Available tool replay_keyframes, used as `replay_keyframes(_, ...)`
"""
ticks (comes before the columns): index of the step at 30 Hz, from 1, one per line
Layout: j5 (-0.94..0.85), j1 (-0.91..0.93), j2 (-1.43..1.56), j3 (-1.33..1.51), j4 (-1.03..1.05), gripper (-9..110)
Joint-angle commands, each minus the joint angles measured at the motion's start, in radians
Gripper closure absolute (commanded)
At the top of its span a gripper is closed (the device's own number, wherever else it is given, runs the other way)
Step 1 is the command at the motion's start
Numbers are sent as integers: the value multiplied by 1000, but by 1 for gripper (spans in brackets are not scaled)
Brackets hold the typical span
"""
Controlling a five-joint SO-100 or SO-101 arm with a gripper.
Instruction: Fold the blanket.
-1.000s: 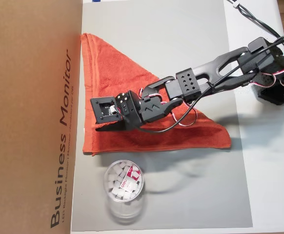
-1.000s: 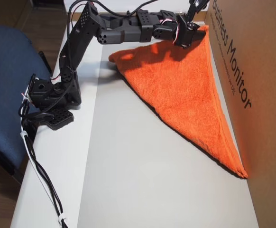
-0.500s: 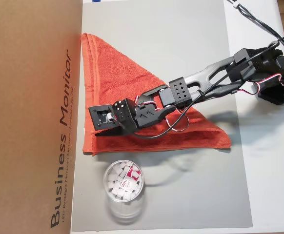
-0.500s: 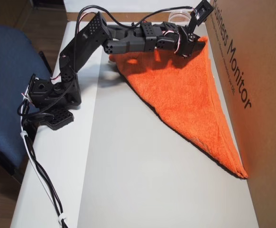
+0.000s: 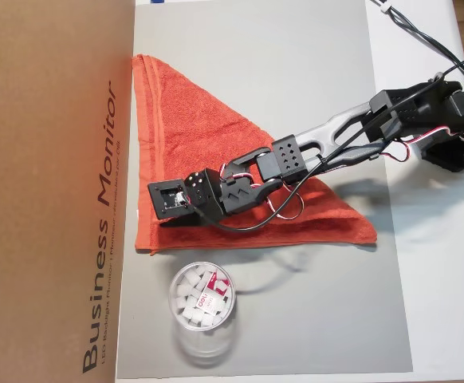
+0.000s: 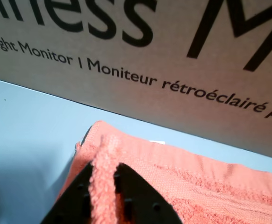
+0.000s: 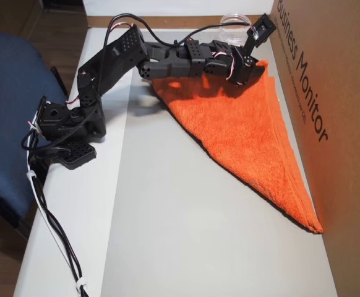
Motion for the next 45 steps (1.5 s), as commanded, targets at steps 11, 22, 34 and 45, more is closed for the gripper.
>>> replay_keyframes(11, 9, 23, -3, -46, -18, 101)
replay_keyframes(22, 9, 31, -3, -37, -18, 101)
replay_keyframes(34, 126, 15, -3, -35, -17, 88)
replay_keyframes(45, 216, -9, 14, -41, -17, 87)
